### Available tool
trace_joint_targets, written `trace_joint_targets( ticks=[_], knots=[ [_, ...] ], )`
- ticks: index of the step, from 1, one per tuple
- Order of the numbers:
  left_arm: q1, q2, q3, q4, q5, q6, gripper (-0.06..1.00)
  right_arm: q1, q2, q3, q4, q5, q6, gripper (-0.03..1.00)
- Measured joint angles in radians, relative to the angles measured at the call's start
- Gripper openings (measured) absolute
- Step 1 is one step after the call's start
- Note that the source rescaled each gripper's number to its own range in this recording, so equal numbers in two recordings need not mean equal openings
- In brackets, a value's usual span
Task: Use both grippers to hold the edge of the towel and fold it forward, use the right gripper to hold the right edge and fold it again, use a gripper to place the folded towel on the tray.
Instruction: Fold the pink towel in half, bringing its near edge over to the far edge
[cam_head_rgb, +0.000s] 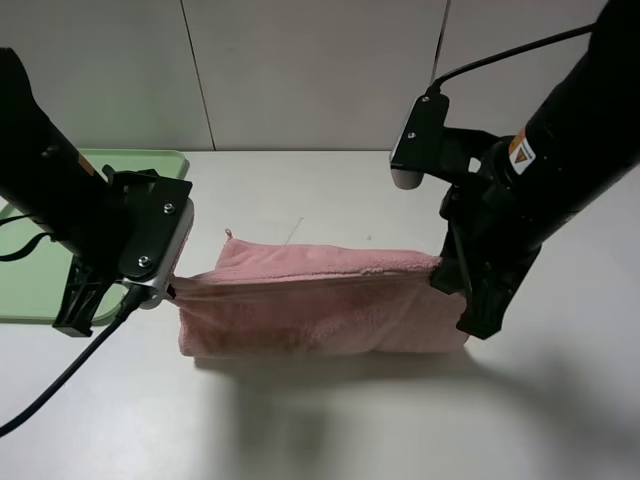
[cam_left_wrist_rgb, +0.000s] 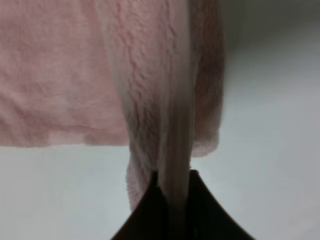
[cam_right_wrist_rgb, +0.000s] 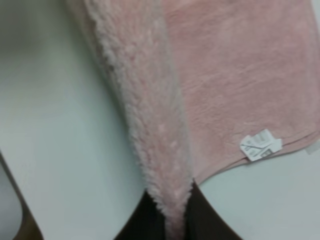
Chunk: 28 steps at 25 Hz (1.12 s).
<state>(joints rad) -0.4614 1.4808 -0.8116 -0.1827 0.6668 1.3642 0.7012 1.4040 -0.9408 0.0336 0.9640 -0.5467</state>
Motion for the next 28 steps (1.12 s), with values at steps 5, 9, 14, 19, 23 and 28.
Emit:
trace_joint_targets(
  ticks=[5,9,14,19,23,28],
  knots=[
    [0.002,0.020,0.000,0.008,-0.079,0.000,0.00,-0.056,0.084,-0.079,-0.003,0.036,-0.003,0.00],
    [0.024,0.054,0.000,0.001,-0.160,0.000,0.00,-0.094,0.122,-0.109,0.002,0.031,-0.024,0.00],
    [0.037,0.108,0.000,-0.001,-0.236,0.000,0.00,-0.104,0.152,-0.112,0.005,-0.002,-0.038,0.00],
    [0.037,0.152,0.000,0.005,-0.310,0.000,0.00,-0.110,0.204,-0.154,-0.014,-0.009,-0.040,0.00],
    [0.037,0.182,0.000,0.012,-0.386,0.000,0.00,-0.112,0.246,-0.200,-0.051,-0.009,-0.040,0.00],
    [0.037,0.205,0.000,0.017,-0.473,0.000,0.00,-0.112,0.256,-0.211,-0.077,-0.015,-0.040,0.00]
  ],
)
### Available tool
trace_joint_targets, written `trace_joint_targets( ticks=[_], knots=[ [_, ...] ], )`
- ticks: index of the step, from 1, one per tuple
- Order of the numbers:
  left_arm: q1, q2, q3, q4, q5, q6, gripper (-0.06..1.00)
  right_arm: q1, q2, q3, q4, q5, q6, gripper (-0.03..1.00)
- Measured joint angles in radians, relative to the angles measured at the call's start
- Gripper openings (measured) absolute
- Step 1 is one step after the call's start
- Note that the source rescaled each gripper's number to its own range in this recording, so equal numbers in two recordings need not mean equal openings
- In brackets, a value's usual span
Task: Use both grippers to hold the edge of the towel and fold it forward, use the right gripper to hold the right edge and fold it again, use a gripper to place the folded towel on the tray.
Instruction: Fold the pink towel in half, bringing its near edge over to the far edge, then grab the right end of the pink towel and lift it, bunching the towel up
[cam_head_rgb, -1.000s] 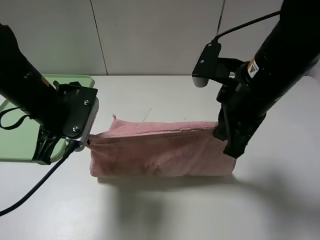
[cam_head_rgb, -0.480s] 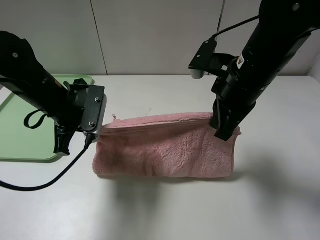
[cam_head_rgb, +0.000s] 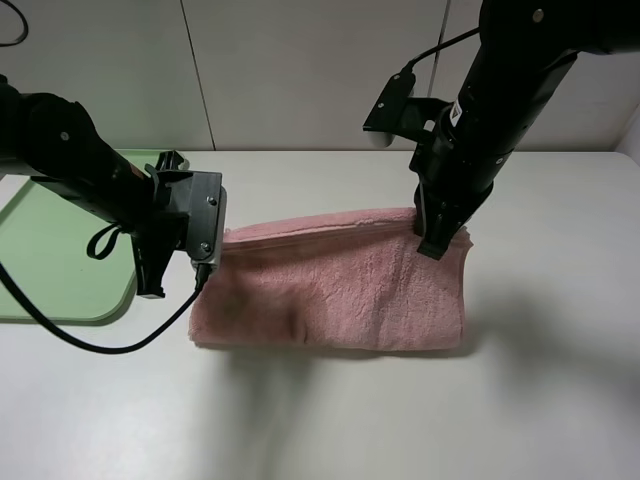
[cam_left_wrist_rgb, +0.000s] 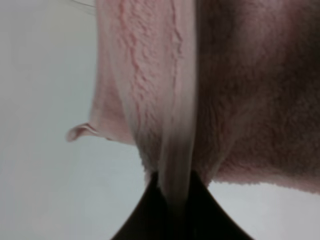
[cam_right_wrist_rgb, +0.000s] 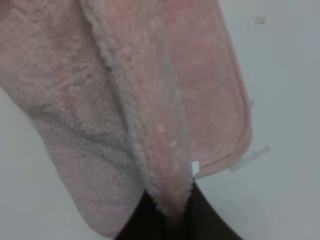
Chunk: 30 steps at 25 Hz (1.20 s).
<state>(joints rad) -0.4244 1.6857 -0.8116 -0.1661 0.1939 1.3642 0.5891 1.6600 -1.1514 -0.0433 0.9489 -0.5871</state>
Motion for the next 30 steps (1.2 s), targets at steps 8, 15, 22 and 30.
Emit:
trace_joint_targets(
  ticks=[8,15,22,30],
  knots=[
    [0.000,0.000,0.000,0.003,-0.082,0.000,0.05,0.000,0.000,0.000,-0.062,-0.032,0.006,0.04],
    [0.008,0.002,0.000,0.006,-0.187,-0.120,0.84,-0.003,0.000,0.000,-0.126,-0.019,0.133,0.94],
    [0.008,0.011,0.000,0.006,-0.214,-0.163,0.99,-0.003,0.000,0.000,-0.151,-0.037,0.150,1.00],
    [0.008,0.006,0.000,0.006,-0.220,-0.168,1.00,-0.003,0.000,0.000,-0.152,-0.048,0.151,1.00]
  ],
)
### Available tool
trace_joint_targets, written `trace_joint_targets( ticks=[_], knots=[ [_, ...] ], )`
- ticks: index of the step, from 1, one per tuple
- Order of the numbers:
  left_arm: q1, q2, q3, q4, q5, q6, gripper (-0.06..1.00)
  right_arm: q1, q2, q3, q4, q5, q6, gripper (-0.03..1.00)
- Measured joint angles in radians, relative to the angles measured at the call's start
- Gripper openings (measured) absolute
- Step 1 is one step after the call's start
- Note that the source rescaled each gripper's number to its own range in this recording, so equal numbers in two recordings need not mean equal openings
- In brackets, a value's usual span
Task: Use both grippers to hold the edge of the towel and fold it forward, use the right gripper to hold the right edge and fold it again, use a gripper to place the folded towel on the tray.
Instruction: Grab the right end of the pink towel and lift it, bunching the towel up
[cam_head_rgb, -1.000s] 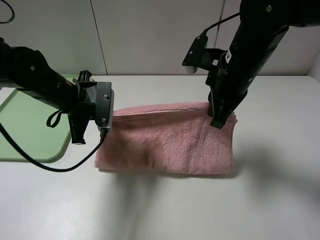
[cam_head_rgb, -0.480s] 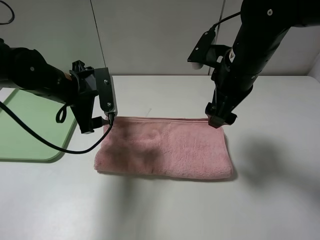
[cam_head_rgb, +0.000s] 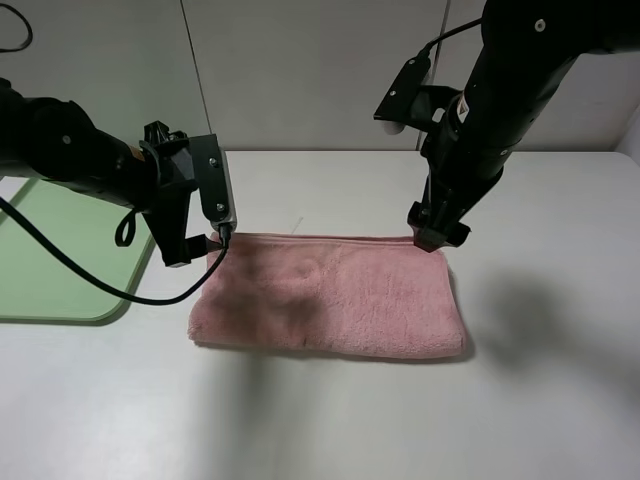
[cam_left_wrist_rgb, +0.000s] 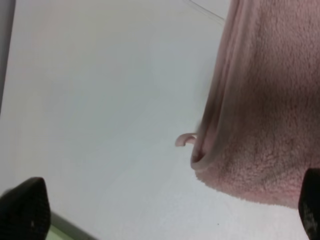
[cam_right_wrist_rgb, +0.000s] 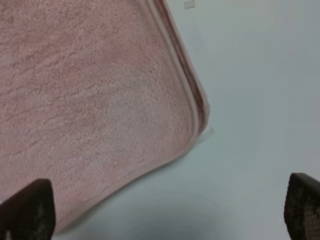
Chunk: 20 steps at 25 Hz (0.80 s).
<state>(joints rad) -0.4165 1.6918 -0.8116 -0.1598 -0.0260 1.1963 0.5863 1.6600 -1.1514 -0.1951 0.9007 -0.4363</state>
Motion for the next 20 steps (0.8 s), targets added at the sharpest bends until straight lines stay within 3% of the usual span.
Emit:
trace_joint_targets(
  ticks=[5,13,20],
  knots=[
    [0.000,-0.129,0.000,-0.001,0.078,-0.058,1.00,0.000,0.000,0.000,0.000,0.032,0.002,1.00],
    [0.000,-0.425,0.000,0.004,0.370,-0.366,1.00,0.000,0.000,0.000,0.058,0.050,0.054,1.00],
    [0.000,-0.667,0.000,0.007,0.626,-0.509,1.00,0.000,0.000,0.000,0.109,0.046,0.058,1.00]
  ],
)
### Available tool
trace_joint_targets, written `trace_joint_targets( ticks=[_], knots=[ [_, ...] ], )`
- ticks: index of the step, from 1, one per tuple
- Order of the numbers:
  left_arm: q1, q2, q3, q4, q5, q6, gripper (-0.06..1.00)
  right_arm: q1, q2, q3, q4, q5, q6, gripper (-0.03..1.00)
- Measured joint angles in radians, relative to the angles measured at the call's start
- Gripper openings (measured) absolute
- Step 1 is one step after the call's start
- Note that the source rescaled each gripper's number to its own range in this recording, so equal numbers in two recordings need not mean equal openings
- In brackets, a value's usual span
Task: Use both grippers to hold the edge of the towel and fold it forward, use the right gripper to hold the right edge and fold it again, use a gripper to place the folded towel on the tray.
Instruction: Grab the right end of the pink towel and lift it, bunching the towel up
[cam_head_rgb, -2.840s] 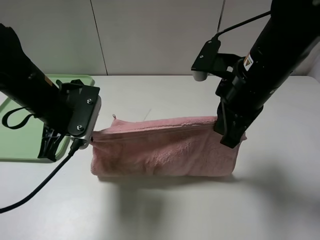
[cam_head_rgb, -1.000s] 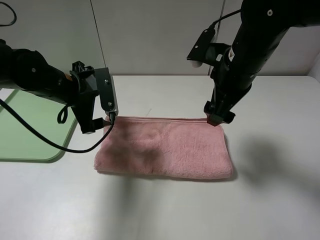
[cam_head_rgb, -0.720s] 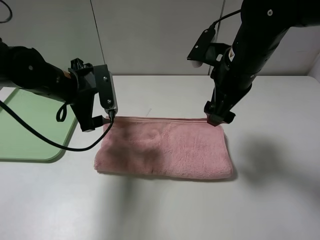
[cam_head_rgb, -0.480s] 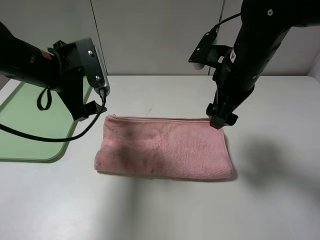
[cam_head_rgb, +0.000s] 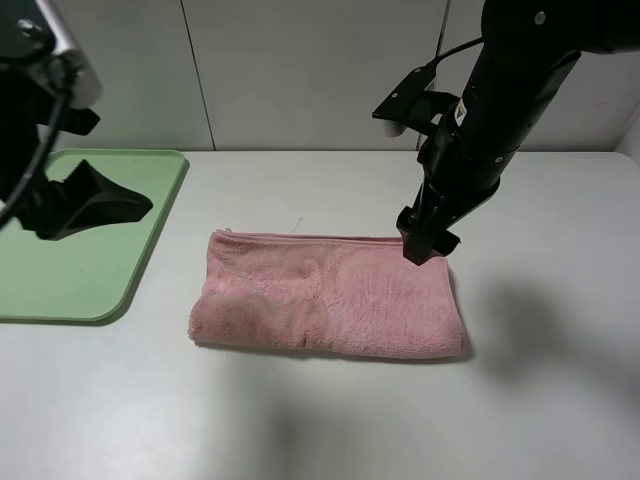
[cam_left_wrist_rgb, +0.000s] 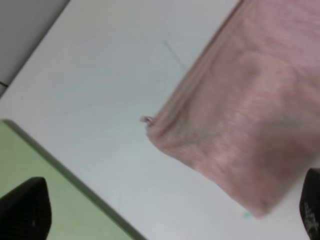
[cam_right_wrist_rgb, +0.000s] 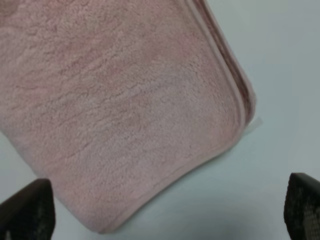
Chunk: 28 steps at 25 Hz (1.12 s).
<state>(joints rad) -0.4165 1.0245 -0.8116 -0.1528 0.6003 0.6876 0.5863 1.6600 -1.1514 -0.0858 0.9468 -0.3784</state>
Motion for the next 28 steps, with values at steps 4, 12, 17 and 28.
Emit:
trace_joint_targets(
  ticks=[4,12,17,28],
  knots=[
    [0.000,-0.145,0.002,0.000,0.122,-0.103,1.00,0.000,0.000,0.000,0.004,-0.001,0.000,1.00],
    [0.000,-0.454,0.071,0.000,0.314,-0.294,1.00,0.000,0.000,0.000,0.026,-0.002,0.000,1.00],
    [0.000,-0.634,0.130,0.000,0.363,-0.410,1.00,0.000,0.000,0.000,0.054,-0.011,0.000,1.00],
    [0.000,-0.904,0.238,0.040,0.446,-0.602,1.00,0.000,0.000,0.000,0.086,-0.024,0.000,1.00]
  ],
)
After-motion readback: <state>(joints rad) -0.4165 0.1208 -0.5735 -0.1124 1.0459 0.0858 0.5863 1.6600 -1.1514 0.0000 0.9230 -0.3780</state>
